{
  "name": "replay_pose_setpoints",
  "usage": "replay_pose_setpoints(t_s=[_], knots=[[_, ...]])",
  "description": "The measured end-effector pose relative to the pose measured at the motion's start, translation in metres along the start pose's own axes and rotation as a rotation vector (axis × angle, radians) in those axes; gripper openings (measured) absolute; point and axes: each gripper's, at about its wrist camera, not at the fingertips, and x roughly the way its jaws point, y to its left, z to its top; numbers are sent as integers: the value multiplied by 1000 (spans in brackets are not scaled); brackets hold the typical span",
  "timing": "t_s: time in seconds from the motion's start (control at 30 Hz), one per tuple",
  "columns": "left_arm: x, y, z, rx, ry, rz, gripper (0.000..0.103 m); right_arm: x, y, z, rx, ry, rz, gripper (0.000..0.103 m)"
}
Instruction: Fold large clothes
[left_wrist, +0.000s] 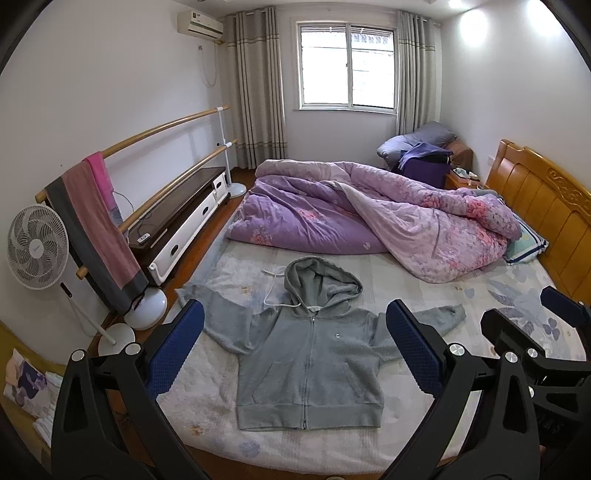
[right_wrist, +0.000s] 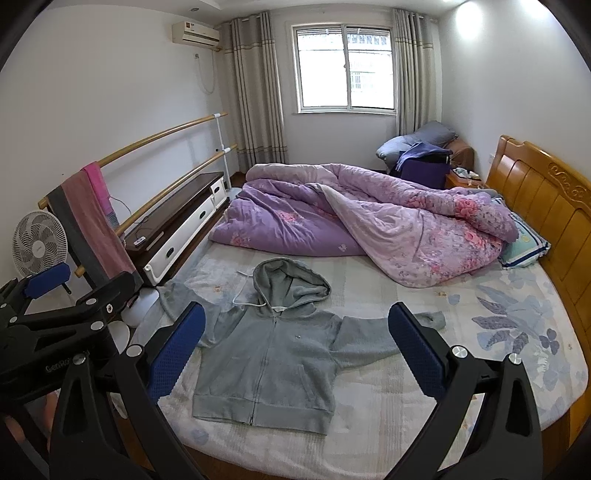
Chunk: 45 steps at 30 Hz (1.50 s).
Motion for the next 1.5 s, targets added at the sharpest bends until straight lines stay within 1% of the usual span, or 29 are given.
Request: replay_pose_setpoints(t_s=[0.2, 0.37, 0.47, 0.57, 0.67, 0.77, 0.8, 0.87, 0.93, 1.03, 1.07, 1.1, 1.17, 1.2, 1.23, 1.27, 1.33, 1.37, 1.4, 1.43, 1.47, 1.5], knots=[[28, -2, 6, -8, 41, 5, 98, 25, -4, 5, 6, 38, 14, 96], [59, 3, 11, 0, 71, -3, 98, 52, 4, 8, 11, 73, 4, 96], [82, 13, 14, 1, 86, -19, 98, 74, 16, 10, 16, 89, -17, 96], [117, 28, 18, 12, 116, -45, 98, 96, 26, 10, 29, 109, -36, 96], [152, 50, 22, 23, 145, -75, 98, 130, 47, 14, 42, 132, -75, 96], [189, 73, 26, 31, 179, -106, 98, 165, 69, 15, 63, 145, -93, 96], [207, 85, 27, 34, 193, -115, 98, 174, 74, 16, 64, 148, -98, 96], [233, 101, 27, 39, 216, -119, 98, 205, 92, 16, 71, 158, -106, 96], [270, 123, 25, 47, 261, -137, 98, 233, 103, 15, 82, 174, -107, 96], [320, 159, 19, 39, 312, -153, 98, 284, 126, 9, 94, 220, -123, 96], [335, 170, 18, 35, 318, -158, 98, 306, 136, 5, 101, 242, -124, 96], [350, 182, 15, 27, 326, -164, 98, 319, 141, 2, 108, 250, -119, 96], [381, 205, 10, -2, 356, -190, 98, 358, 158, -7, 119, 283, -111, 96], [403, 224, 4, -34, 377, -186, 98, 372, 163, -11, 126, 293, -101, 96], [420, 238, 0, -59, 385, -172, 98, 372, 163, -11, 126, 293, -101, 96], [445, 261, -8, -95, 401, -156, 98, 387, 169, -16, 132, 305, -90, 96], [481, 296, -22, -156, 424, -127, 98, 422, 179, -29, 148, 349, -65, 96], [507, 322, -36, -198, 447, -71, 98, 453, 189, -42, 165, 383, -55, 96], [524, 339, -45, -226, 464, -43, 98, 453, 189, -42, 165, 383, -55, 96], [544, 358, -55, -263, 481, -25, 98, 469, 193, -50, 175, 402, -48, 93], [561, 374, -66, -292, 492, -2, 98, 483, 196, -57, 183, 415, -44, 88], [588, 396, -82, -328, 518, 27, 98, 495, 198, -63, 189, 434, -40, 74]])
